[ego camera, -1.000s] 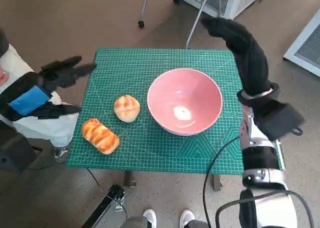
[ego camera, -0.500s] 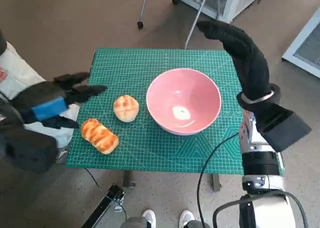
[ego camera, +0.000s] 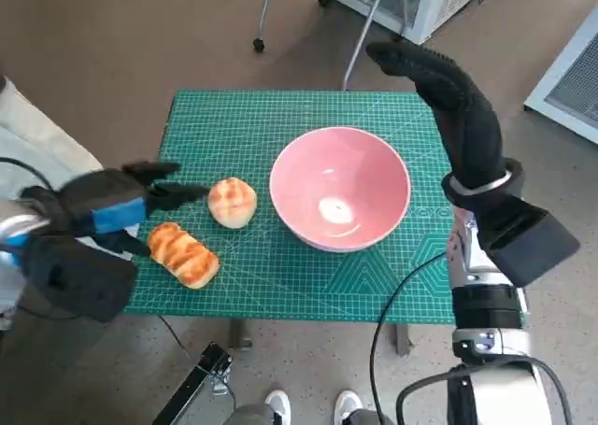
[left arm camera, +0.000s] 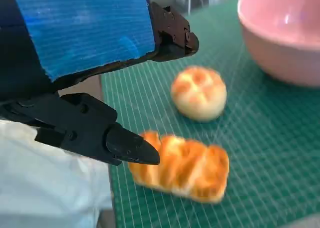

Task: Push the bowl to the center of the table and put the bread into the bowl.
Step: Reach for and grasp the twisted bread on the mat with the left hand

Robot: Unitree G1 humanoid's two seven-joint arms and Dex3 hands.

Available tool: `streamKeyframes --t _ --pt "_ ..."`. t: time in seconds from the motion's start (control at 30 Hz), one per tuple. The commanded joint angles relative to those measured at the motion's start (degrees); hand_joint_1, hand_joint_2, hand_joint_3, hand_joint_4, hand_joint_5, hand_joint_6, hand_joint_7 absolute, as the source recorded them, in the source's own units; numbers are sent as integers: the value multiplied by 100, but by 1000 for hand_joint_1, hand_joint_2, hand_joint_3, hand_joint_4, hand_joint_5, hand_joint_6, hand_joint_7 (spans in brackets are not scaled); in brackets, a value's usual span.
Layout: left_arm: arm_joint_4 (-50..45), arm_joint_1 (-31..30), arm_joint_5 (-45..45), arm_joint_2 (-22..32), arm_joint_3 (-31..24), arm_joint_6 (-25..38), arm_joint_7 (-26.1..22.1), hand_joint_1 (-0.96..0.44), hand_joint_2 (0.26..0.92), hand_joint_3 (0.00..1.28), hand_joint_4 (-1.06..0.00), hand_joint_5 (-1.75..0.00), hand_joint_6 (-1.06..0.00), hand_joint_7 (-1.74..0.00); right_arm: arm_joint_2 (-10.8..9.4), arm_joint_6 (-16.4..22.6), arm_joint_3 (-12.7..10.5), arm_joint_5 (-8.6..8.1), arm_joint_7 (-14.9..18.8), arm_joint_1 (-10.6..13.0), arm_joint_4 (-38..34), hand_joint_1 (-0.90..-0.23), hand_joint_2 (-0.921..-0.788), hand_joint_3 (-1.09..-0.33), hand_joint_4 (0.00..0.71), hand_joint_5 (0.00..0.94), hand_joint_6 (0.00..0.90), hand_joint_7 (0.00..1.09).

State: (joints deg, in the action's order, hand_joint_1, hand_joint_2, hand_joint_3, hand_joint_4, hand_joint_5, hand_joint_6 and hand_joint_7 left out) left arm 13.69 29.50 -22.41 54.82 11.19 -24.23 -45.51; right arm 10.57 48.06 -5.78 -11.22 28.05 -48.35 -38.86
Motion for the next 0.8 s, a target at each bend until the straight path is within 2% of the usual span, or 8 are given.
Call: streamKeyframes --t 0.03,0.47,0.7,0.8 --pt "77 125 -181 -94 213 51 -125 -113 778 1 -243 -45 -336 -41 7 -53 15 -87 91 169 44 -590 -921 -832 219 8 -1 667" --pt "381 229 -580 -291 692 350 -498 -156 777 8 -264 -21 -374 -49 34 -188 -11 -124 86 283 198 -579 -921 -830 219 9 -1 661" --pt "586 257 -618 -482 868 575 -658 -117 785 7 -268 -15 -397 -55 37 -292 -9 -118 42 371 339 -580 -921 -827 219 9 -1 655" --pt "813 261 -647 -640 965 560 -594 -94 803 13 -303 -28 -425 -68 31 -341 -15 -107 5 421 415 -584 -921 -825 219 9 -1 650"
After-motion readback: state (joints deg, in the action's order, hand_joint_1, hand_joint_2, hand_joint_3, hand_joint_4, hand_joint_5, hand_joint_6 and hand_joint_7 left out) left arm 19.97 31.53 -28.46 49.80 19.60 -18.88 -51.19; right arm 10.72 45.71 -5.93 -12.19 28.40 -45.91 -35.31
